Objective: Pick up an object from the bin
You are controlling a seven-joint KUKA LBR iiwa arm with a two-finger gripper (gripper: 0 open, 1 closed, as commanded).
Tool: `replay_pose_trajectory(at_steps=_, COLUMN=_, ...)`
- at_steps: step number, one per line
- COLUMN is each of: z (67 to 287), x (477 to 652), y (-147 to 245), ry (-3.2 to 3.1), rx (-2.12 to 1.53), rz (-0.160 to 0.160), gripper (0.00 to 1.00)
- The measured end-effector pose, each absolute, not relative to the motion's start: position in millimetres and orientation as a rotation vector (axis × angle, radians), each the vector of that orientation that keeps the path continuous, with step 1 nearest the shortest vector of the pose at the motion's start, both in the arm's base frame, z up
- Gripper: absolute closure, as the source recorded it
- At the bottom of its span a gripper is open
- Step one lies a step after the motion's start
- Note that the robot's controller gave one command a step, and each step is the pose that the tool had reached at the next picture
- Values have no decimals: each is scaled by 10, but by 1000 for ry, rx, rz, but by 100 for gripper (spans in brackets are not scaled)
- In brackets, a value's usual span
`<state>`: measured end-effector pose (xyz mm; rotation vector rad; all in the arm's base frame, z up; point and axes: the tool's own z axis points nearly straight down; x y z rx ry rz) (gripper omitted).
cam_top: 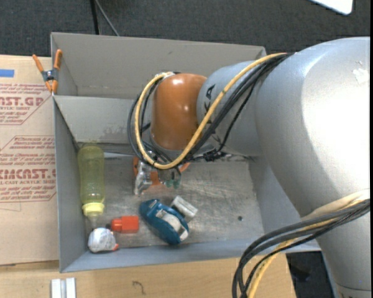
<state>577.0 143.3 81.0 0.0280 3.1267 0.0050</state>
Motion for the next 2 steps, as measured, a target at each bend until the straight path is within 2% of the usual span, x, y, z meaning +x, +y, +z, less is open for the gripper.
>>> replay_pose_trajectory(at_steps=2, z=814, x=5775, y=1428, ry=3129, rx=27, rz=5, gripper=100)
